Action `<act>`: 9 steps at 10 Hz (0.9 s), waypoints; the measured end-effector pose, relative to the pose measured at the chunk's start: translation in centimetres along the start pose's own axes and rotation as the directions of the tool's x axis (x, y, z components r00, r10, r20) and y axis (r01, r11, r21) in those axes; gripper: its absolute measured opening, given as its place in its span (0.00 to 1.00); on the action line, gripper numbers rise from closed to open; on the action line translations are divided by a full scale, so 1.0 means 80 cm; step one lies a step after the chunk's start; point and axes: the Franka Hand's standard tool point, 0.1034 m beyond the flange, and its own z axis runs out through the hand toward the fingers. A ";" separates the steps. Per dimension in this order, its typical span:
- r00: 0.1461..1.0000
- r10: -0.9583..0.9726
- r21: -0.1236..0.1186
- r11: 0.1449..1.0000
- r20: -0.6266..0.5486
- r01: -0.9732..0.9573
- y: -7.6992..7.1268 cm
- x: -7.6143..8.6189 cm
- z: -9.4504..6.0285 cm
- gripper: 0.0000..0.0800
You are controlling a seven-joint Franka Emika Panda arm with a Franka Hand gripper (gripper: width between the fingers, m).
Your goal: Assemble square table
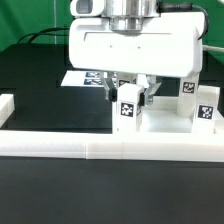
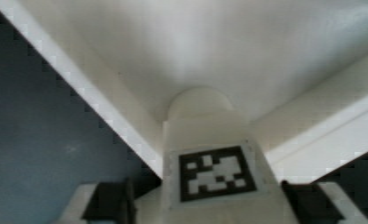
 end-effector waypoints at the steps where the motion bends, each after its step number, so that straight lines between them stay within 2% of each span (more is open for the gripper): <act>1: 0.995 0.097 0.002 0.995 0.001 -0.097 -0.001 0.000 0.000 0.36; 4: 0.957 0.289 0.003 0.957 0.000 -0.289 -0.001 0.001 -0.001 0.36; 6: 0.845 0.534 -0.006 0.845 0.010 -0.534 0.001 0.003 -0.002 0.36; 8: 0.699 0.712 -0.021 0.701 0.062 -0.712 0.009 0.010 -0.004 0.36; 9: 0.617 0.783 -0.028 0.620 0.078 -0.784 0.007 0.010 -0.008 0.36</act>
Offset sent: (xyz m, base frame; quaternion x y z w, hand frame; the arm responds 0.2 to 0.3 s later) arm 0.0000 0.0000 0.0000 0.0000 0.0000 0.1938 0.9810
